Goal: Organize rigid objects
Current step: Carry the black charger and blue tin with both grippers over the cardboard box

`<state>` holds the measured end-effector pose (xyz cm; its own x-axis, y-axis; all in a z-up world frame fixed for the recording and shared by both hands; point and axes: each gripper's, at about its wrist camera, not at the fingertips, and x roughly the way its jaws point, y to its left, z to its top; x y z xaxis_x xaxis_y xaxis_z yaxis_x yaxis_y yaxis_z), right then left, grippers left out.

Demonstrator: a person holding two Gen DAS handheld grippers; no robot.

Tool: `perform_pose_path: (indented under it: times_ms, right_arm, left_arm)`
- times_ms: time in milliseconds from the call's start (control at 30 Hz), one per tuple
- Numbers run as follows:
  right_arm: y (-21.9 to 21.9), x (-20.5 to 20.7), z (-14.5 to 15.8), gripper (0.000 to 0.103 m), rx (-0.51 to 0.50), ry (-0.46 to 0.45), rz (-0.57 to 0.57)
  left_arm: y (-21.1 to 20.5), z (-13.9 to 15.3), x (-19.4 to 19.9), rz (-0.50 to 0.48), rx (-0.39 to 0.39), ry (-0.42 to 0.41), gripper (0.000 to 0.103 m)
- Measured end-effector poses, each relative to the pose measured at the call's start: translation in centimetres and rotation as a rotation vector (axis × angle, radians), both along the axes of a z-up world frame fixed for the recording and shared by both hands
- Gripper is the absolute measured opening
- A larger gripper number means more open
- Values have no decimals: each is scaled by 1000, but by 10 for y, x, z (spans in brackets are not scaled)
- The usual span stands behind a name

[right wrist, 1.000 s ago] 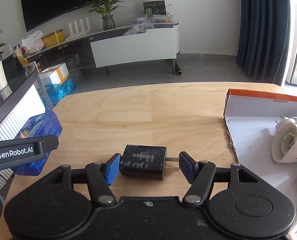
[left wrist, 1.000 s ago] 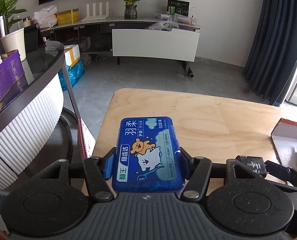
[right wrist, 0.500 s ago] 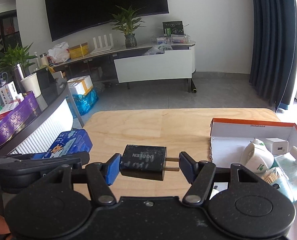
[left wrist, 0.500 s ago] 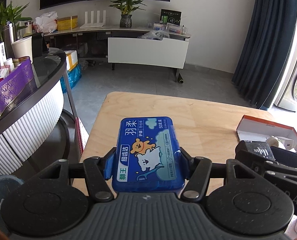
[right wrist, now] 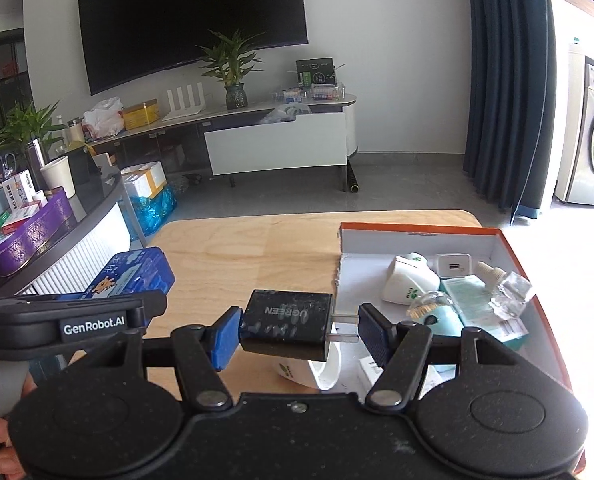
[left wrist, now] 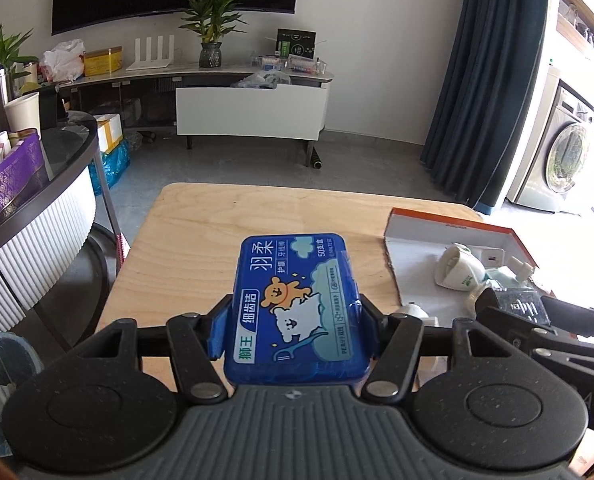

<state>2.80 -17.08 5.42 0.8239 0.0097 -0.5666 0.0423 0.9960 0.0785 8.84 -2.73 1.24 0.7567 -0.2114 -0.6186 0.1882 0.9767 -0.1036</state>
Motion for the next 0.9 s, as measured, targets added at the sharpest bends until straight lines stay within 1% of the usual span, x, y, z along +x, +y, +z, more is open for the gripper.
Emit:
perform_pose_path:
  times_ms: [400,700,900]
  right_arm:
    - [-52,-44,1,76,-2,-23,-103]
    - [-76,-58,4,76,-1,-49,-154]
    - [-92,-62,3,76,1,-53,-192]
  left_arm:
    - [-43,-9,-24,-120,-4,5,62]
    - [-66,-11,-37,-175,-1,-1,62]
    - [-81,-13,-39,-206,1,8,62]
